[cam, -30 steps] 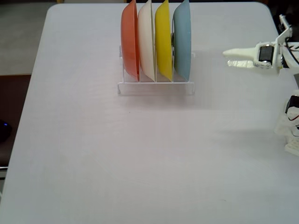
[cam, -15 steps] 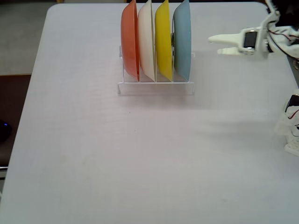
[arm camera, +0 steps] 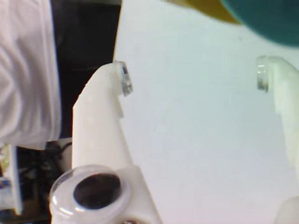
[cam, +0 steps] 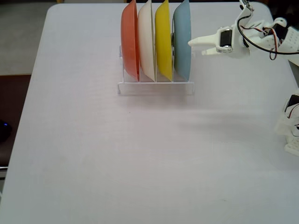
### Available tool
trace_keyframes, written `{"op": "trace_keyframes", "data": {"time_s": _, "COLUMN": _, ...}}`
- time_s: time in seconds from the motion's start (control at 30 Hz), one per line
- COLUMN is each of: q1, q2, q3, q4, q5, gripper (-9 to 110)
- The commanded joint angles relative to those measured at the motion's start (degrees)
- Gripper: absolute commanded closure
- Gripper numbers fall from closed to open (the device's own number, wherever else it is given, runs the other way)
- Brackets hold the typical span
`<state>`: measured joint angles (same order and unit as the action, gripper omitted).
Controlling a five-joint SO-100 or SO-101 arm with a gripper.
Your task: Please take one of the plates.
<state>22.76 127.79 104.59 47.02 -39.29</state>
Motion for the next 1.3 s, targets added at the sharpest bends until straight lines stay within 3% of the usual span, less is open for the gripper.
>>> {"op": "trace_keyframes", "data": {"time_s": 0.0, "q1": 0.7, "q2": -1.67, "q3": -6.59, "q4": 0.44, "q5": -2.46, "gripper": 70}}
{"op": "trace_keyframes", "data": {"time_s": 0.53, "q1": 3.08, "q2": -10.2, "q3": -14.15, "q4": -0.18, "q5": -13.8, "gripper": 71}}
{"op": "trace_keyframes", "data": {"time_s": 1.27, "q1": 4.04, "q2": -18.63, "q3": -19.16, "q4": -1.49, "q5": -17.05, "gripper": 82}}
